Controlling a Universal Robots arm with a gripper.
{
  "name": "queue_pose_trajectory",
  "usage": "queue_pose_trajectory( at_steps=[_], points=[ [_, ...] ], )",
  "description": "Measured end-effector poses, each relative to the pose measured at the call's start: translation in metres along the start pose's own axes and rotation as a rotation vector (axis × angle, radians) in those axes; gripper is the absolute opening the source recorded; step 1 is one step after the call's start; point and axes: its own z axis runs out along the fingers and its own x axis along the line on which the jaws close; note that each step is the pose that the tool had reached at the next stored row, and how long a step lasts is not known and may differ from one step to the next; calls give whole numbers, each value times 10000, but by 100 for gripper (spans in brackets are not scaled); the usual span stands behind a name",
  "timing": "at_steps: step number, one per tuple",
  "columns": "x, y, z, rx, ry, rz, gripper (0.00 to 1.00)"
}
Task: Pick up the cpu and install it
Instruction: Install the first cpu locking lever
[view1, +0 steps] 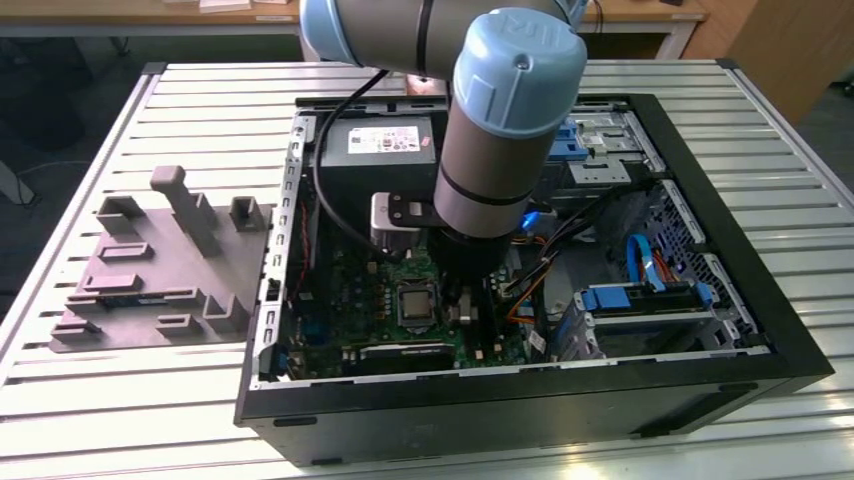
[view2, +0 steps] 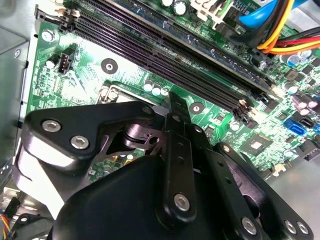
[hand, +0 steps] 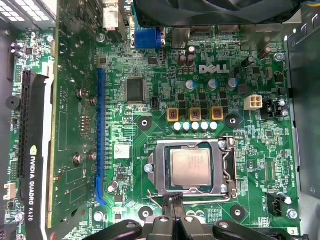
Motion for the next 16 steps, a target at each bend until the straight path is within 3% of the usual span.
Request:
queue_pose_trajectory(
  at_steps=[7,16],
  points=[
    [1,4,-47,-1,1,0,11],
    [5,17,-183,-1,2,0,11]
  ],
)
